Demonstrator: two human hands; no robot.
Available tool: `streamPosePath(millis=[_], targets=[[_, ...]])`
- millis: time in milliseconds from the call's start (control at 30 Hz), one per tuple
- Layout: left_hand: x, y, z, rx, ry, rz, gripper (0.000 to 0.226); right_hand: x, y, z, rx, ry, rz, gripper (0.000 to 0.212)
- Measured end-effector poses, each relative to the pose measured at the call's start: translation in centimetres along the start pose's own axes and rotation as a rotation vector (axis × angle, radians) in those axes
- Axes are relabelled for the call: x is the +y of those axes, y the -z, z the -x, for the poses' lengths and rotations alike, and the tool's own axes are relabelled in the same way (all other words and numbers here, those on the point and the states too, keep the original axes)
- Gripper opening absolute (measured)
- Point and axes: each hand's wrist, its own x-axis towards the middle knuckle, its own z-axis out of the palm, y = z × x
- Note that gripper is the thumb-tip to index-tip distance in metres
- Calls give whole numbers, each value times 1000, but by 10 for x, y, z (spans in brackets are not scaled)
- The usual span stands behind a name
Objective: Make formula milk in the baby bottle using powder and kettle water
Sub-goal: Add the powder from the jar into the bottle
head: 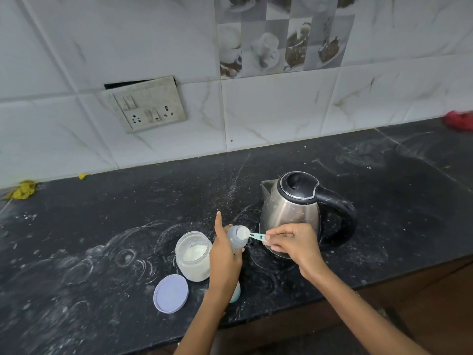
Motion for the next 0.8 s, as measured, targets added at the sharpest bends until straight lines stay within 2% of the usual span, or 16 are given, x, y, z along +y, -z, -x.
streamPosePath(millis=[100, 167, 267, 333, 433, 633, 800], targets=[[1, 1, 0, -18, -13, -43, 94, -4, -3, -3, 11, 95, 166, 17], [2, 0, 1, -33, -34, -67, 86, -7, -6, -3, 33, 228, 374, 17], [4, -3, 2, -12, -54, -70, 58, -14, -13, 2, 61, 465, 700, 10], [4, -4, 1, 0, -45, -34, 48, -15, -16, 6, -15, 555, 852, 13], [3, -3, 0, -15, -33, -4, 51, -18, -15, 8, -142, 637, 1107, 17], [2, -1, -3, -66, -50, 5, 54, -21, -5, 3, -220, 777, 1102, 16], [7, 3, -6, -65, -71, 2, 54, -23, -4, 10, -199, 872, 1024, 24]])
